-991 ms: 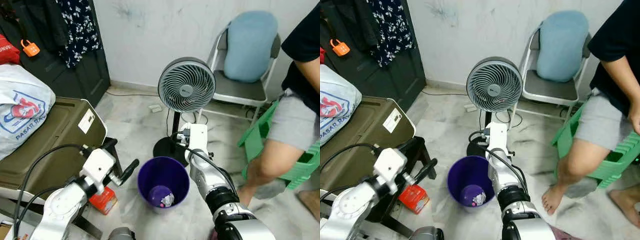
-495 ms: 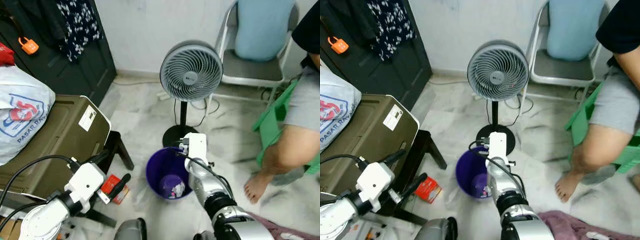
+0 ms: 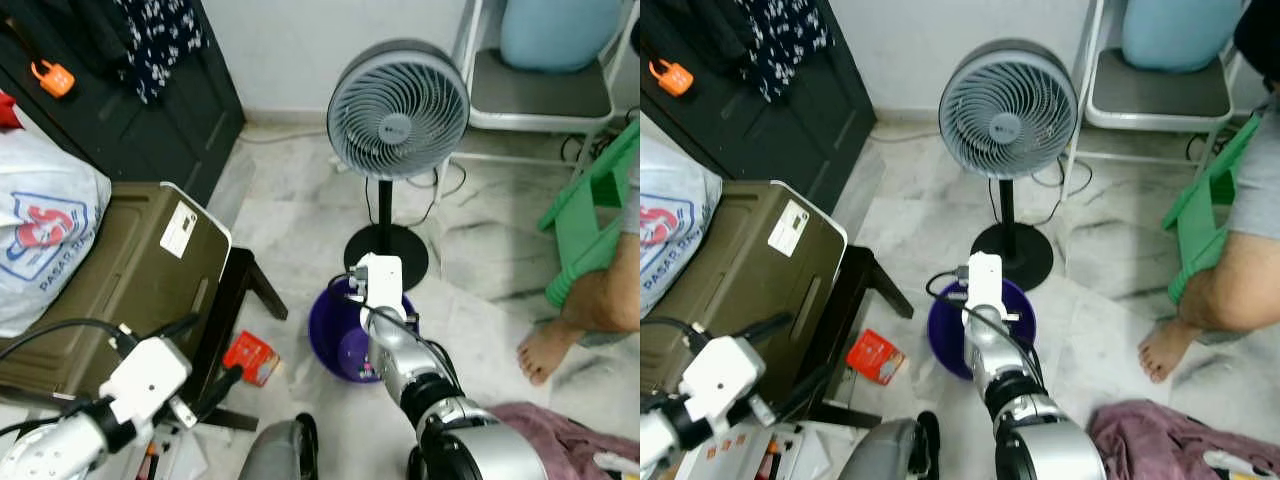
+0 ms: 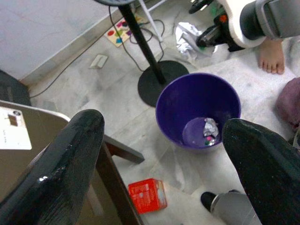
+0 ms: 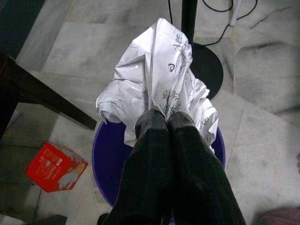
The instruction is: Clean up the room
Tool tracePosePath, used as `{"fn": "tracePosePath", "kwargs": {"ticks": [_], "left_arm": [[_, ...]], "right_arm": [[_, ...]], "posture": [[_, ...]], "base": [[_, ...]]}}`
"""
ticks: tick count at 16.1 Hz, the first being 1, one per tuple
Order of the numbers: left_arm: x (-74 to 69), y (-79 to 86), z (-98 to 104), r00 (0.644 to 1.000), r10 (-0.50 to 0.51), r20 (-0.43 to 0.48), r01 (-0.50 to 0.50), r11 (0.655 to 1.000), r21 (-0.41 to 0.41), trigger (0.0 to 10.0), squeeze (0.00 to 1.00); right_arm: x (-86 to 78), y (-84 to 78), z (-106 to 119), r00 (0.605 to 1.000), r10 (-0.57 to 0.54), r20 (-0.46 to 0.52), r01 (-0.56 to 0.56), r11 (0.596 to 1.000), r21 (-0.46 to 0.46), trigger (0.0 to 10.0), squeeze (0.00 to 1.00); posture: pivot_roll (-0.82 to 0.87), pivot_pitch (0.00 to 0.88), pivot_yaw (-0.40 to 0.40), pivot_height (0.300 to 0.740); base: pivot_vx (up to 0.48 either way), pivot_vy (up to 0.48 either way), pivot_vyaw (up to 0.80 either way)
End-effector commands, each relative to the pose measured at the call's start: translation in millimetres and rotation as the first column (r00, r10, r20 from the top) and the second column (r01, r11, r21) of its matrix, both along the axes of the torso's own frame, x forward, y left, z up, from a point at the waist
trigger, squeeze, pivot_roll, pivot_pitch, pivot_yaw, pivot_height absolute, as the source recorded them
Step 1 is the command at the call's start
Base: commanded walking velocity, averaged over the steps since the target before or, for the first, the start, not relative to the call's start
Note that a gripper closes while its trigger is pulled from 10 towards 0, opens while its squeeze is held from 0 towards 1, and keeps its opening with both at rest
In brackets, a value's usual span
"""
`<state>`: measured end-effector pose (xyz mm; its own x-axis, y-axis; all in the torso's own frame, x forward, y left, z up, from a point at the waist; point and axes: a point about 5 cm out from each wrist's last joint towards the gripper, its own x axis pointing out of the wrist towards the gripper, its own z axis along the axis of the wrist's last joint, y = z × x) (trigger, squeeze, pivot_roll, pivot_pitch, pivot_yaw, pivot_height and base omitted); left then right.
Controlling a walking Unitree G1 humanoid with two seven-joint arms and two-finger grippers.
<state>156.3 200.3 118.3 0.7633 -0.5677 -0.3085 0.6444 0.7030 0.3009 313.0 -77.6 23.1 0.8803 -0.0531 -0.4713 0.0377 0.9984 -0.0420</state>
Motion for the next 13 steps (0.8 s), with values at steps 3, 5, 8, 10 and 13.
{"fn": "tracePosePath", "kwargs": {"ticks": [3,5,8,10,13], "left_arm": [[-1.0,4.1,4,1.000,-0.002,-0.010,0.002,1.000,0.016,10.0,0.00],[-0.6,2.7,3,1.000,-0.007,-0.013,0.007,1.000,0.016,10.0,0.00],[0.1,-0.6,2,1.000,-0.012,-0.016,0.012,1.000,0.011,10.0,0.00],[1.6,-2.4,2,1.000,-0.014,-0.013,0.014,1.000,0.006,10.0,0.00],[4.2,-3.1,1,1.000,-0.013,-0.012,0.013,1.000,0.003,10.0,0.00]], "right_arm": [[-3.9,33.1,3,0.998,0.055,-0.006,-0.054,0.998,0.042,10.0,0.00],[-3.5,28.6,2,0.999,0.034,-0.007,-0.034,0.997,0.067,10.0,0.74],[-1.9,25.7,3,1.000,0.030,0.000,-0.030,0.997,0.067,10.0,1.00],[-0.6,24.6,4,1.000,0.028,0.006,-0.029,0.998,0.058,10.0,1.00],[1.2,24.8,6,0.999,0.033,0.016,-0.034,0.998,0.051,10.0,1.00]], "posture": [[0.37,0.218,0.206,0.740],[0.36,0.218,0.205,0.740],[0.35,0.217,0.201,0.740],[0.35,0.218,0.198,0.740],[0.35,0.217,0.193,0.740]], "base": [[0.000,0.000,0.00],[0.000,0.000,0.00],[0.000,0.000,0.00],[0.000,0.000,0.00],[0.000,0.000,0.00]]}}
